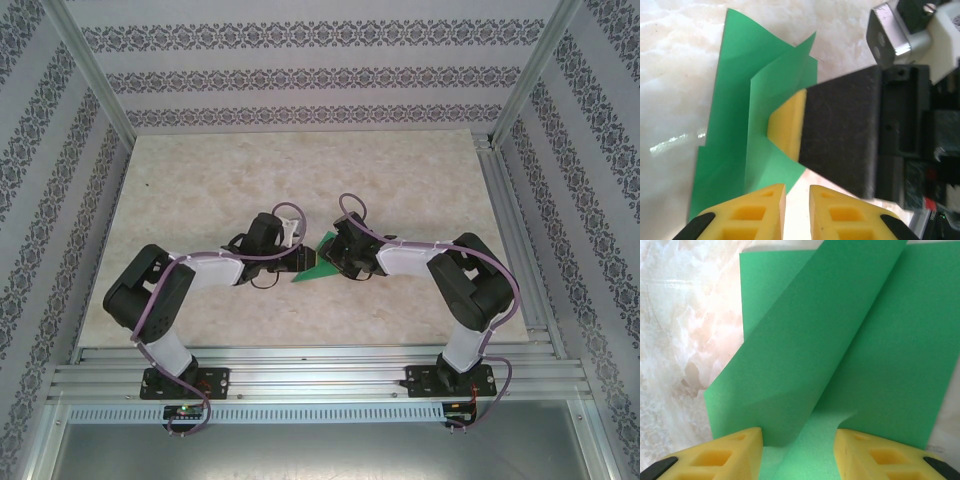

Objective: Fold a paper plane with a square sheet of paper (pick it up from the middle)

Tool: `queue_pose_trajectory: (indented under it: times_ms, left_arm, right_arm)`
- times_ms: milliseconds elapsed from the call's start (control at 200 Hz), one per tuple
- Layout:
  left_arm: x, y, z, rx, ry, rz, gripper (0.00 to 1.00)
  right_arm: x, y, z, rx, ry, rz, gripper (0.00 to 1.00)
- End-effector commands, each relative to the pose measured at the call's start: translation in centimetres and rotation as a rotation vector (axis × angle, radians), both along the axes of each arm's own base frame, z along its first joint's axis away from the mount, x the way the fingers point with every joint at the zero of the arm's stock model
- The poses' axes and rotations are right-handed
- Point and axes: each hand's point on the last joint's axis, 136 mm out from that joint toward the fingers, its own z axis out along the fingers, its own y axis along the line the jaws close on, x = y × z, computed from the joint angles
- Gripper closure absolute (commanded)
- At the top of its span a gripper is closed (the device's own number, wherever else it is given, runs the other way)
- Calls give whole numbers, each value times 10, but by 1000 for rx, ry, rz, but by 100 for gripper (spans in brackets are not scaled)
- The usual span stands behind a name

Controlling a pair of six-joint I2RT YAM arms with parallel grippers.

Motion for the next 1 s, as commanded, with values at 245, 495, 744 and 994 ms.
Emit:
queue_pose_trajectory:
  times_ms: [245, 495, 744, 994]
  left_arm:
    - [12, 1, -26, 104, 68, 33, 84]
    - [16, 5, -32, 139, 73, 56, 87]
    - [18, 6, -37, 155, 78, 59, 88]
    - [17, 9, -44, 184, 94, 66, 90]
  right_arm:
    - [-39, -44, -56, -214, 176, -33, 55]
    - [-42, -45, -58, -220, 181, -29, 55]
    - [-43, -45, -59, -224, 186, -26, 55]
    - [-43, -44, -60, -228, 187, -21, 55]
